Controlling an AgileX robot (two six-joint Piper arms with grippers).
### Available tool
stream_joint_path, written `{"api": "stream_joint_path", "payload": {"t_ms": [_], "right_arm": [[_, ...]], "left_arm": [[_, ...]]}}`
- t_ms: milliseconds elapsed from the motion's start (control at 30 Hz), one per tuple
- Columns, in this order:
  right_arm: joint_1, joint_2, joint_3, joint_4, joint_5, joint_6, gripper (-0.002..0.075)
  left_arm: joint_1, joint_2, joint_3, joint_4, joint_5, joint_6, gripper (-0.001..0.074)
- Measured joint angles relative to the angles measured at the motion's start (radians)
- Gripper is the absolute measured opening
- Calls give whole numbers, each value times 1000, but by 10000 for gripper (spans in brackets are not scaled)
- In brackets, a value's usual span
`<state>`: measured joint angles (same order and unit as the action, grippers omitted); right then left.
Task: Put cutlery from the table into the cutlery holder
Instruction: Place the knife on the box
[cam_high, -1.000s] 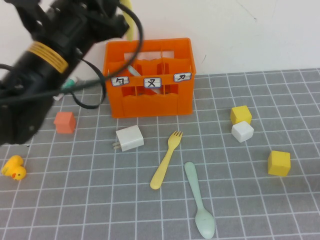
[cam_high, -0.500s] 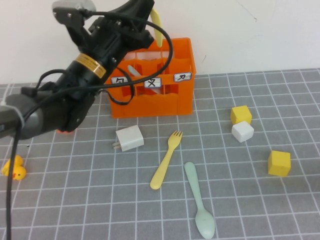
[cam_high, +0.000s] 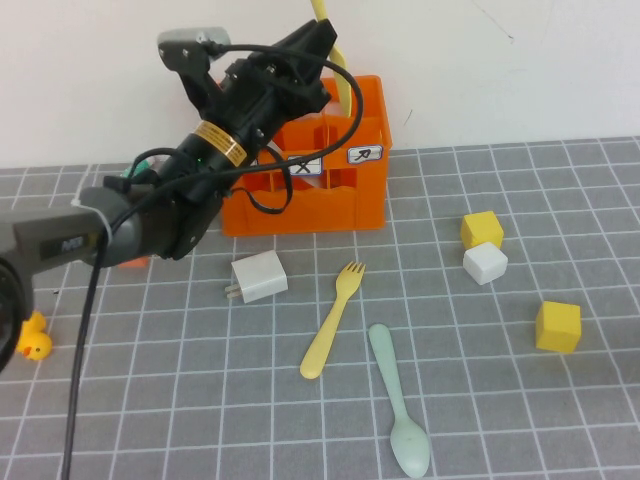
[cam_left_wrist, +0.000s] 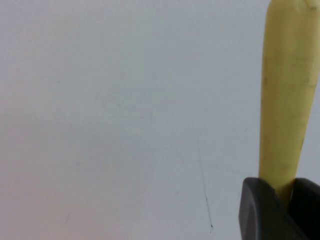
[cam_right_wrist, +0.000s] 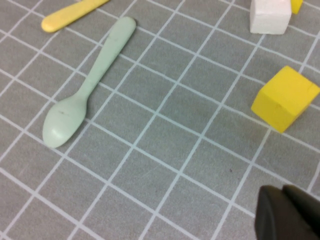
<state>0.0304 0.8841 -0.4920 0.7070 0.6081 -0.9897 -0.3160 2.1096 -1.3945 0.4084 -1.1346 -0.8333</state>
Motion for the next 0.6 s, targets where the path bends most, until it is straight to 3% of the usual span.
{"api": "stream_joint_path", "payload": {"t_ms": [600], "right_arm": [[0, 0, 0, 2, 8, -23, -3]], "left_arm": [[-39, 114, -43, 23, 38, -16, 103]]}}
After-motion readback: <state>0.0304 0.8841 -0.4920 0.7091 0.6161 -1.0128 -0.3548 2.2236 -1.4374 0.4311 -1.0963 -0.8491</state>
